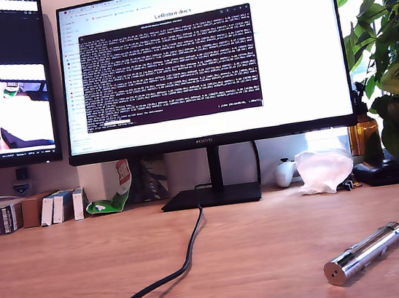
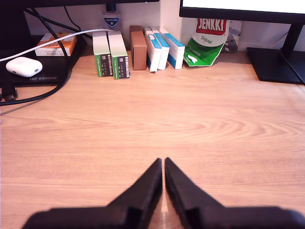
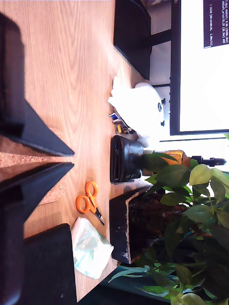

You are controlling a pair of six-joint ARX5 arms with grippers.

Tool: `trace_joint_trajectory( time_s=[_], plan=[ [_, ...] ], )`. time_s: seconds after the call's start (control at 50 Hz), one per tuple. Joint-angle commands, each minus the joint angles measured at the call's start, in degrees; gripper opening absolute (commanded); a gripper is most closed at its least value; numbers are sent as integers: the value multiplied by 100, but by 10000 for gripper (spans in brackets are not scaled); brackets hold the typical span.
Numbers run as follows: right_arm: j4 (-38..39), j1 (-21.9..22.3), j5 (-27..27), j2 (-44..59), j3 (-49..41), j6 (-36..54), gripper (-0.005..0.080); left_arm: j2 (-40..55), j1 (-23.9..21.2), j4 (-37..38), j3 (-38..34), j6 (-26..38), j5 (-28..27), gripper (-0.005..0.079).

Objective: Pick the metallic laser pointer with your right arm, pass it to your left arm, then place it down to the left side of the table

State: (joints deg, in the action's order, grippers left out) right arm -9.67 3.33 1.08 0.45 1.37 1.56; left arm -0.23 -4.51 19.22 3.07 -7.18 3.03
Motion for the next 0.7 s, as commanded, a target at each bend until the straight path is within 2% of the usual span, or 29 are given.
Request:
trace_joint_trajectory(
  time_s=[0.0, 0.5, 0.58, 0.68],
  plan=[
    [39, 7, 0, -39, -103, -17, -13, -42, -15, 46, -160, -33, 0, -24],
    [39, 11, -20, -39, -103, 0, -13, -42, -15, 46, -160, -31, 2, -24],
    [39, 11, -20, -39, -103, 0, -13, -42, -13, 46, -160, 328, 83, -24],
    [39, 11, -15, -39, -103, -2, -13, -42, -11, 46, -160, 376, 103, -24]
  ],
)
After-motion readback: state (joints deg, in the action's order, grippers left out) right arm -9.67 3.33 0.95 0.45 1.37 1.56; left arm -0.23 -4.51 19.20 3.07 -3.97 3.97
